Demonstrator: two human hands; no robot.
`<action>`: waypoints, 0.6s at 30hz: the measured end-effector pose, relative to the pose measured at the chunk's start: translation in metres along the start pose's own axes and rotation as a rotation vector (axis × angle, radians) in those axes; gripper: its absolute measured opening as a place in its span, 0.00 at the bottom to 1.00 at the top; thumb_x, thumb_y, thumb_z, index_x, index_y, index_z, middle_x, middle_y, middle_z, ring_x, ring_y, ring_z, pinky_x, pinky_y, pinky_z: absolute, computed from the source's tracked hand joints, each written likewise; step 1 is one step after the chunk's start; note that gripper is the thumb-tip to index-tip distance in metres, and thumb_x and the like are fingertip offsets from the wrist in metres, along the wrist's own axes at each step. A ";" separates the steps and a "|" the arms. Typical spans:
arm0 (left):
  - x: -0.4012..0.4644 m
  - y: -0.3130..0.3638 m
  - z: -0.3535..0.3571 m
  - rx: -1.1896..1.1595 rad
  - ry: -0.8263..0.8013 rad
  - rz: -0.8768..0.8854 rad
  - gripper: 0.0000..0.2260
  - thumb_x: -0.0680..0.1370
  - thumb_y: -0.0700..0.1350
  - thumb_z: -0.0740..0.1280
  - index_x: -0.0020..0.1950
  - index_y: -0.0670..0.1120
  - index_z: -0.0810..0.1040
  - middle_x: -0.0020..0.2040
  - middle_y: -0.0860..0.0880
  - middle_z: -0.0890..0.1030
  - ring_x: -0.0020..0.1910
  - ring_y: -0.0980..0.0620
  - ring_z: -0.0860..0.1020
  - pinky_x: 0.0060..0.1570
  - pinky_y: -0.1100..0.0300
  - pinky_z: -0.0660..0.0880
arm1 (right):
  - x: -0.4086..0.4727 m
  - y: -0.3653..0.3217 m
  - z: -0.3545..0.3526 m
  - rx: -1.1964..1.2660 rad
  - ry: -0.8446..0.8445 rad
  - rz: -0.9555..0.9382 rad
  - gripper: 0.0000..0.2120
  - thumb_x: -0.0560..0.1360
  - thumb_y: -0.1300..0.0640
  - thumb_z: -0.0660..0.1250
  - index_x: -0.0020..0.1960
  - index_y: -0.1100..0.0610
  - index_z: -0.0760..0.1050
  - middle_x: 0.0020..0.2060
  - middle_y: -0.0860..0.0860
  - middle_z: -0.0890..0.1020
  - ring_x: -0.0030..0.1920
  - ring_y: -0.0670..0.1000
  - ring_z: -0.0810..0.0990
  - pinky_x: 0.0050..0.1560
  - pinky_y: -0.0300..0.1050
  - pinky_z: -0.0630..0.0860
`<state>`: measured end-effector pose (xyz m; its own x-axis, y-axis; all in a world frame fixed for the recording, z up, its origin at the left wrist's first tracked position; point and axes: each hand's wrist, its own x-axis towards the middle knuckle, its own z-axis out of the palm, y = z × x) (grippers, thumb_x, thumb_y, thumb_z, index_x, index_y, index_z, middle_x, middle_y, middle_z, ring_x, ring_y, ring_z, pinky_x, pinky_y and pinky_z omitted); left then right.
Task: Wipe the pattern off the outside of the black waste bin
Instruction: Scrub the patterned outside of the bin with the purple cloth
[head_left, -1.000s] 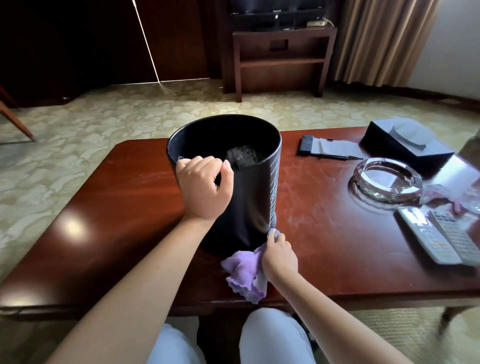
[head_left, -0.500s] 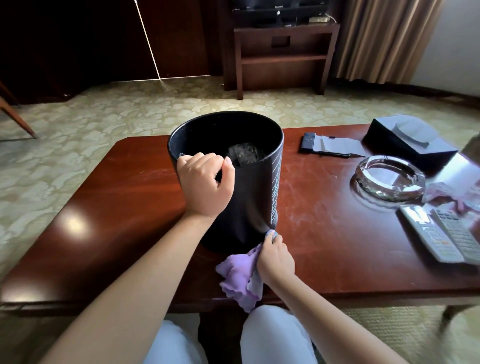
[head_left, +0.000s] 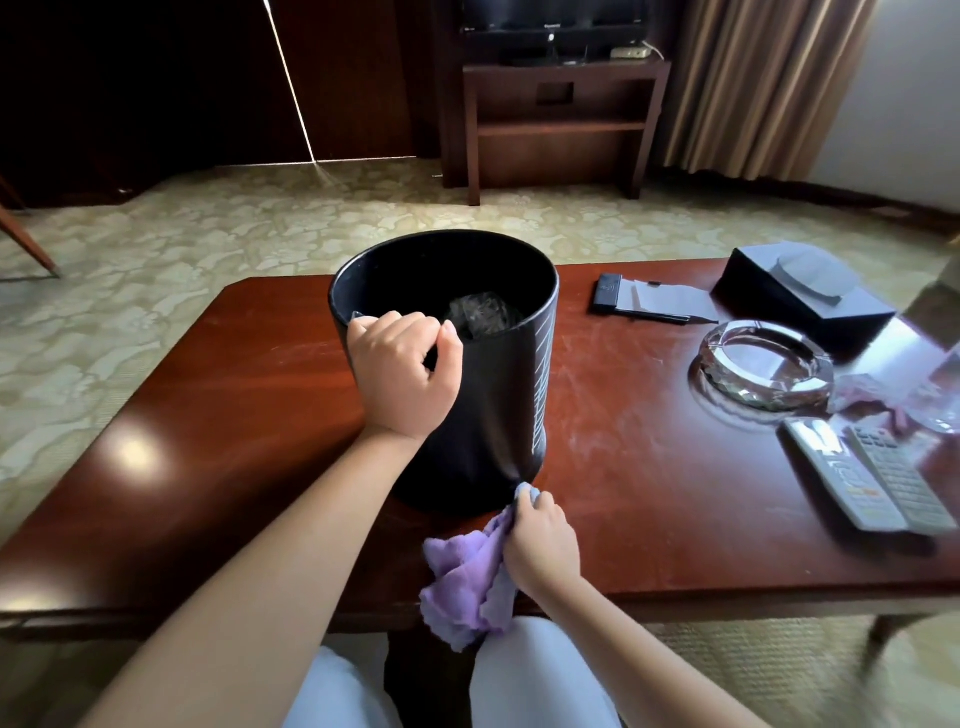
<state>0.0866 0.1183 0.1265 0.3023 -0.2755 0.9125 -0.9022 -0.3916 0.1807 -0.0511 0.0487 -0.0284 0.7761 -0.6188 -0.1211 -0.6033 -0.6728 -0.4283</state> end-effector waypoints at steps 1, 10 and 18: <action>0.000 0.000 0.000 -0.003 -0.001 -0.001 0.17 0.76 0.44 0.59 0.29 0.49 0.57 0.26 0.54 0.58 0.26 0.49 0.62 0.36 0.56 0.57 | 0.000 -0.001 0.001 0.005 0.003 0.001 0.16 0.77 0.57 0.53 0.64 0.56 0.64 0.58 0.55 0.71 0.58 0.57 0.72 0.52 0.47 0.68; 0.002 0.000 -0.003 -0.015 -0.025 -0.031 0.16 0.74 0.44 0.59 0.28 0.50 0.58 0.25 0.55 0.58 0.25 0.49 0.63 0.36 0.56 0.58 | 0.033 0.008 -0.014 0.106 -0.044 0.107 0.11 0.78 0.57 0.55 0.58 0.58 0.66 0.56 0.57 0.70 0.58 0.59 0.72 0.54 0.49 0.69; 0.003 -0.003 -0.003 -0.017 -0.047 -0.022 0.16 0.74 0.45 0.59 0.27 0.49 0.58 0.24 0.54 0.59 0.25 0.49 0.63 0.36 0.56 0.57 | 0.028 0.009 -0.011 0.351 0.016 0.170 0.10 0.78 0.57 0.54 0.54 0.58 0.70 0.51 0.58 0.73 0.54 0.59 0.73 0.52 0.48 0.68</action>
<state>0.0894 0.1211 0.1299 0.3355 -0.3079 0.8903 -0.9003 -0.3829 0.2069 -0.0372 0.0205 -0.0259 0.6657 -0.7179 -0.2037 -0.6214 -0.3821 -0.6840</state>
